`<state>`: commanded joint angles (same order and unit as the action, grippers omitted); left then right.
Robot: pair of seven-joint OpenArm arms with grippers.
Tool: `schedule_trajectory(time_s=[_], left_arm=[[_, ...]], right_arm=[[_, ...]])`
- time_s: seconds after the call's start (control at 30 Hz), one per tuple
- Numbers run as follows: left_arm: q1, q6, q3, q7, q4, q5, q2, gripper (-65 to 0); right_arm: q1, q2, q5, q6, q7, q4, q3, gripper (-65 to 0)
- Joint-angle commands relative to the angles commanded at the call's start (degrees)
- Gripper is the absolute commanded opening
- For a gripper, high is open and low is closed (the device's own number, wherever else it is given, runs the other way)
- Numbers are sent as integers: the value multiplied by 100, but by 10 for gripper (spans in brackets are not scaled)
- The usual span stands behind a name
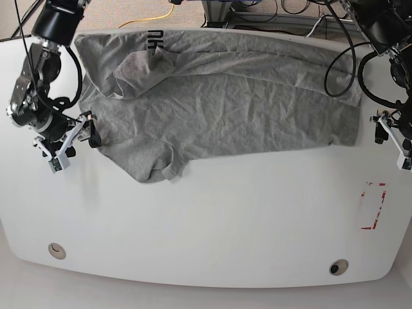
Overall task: Layout the t-shirt on the table in an organized manner, then fold the t-shirt properly
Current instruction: 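Release the shirt edge and move both grippers to the shirt's hem corners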
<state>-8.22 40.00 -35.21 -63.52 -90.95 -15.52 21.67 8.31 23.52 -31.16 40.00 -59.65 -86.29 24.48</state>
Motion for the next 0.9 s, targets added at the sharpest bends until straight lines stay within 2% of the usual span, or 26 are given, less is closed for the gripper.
schedule_trajectory(time_s=[0.07,0.27,0.43,0.53,0.83,0.9], left_arm=[[-88,0,0,141,308,0,18,-203],[-475,0,9,229,1108,0,35,-204],[-554,0,26,615,1530,0,26,-204],[-563,0,264,747,1714,0,26,-204],[-589,0,545,791,1785,0,-18,-204],[-589,0,545,844,1785,0,-114,-204]], right_arm=[[229,0,0,0,62,299,-149,-197],[712,35,0,0,730,1371,-756,-197],[1073,44,0,0,1213,2295,-1204,-197],[1152,44,0,0,1459,2629,-1398,-197],[1134,0,-35,0,1512,2743,-1837,-198],[1125,-9,-44,0,1512,2743,-1908,-241]])
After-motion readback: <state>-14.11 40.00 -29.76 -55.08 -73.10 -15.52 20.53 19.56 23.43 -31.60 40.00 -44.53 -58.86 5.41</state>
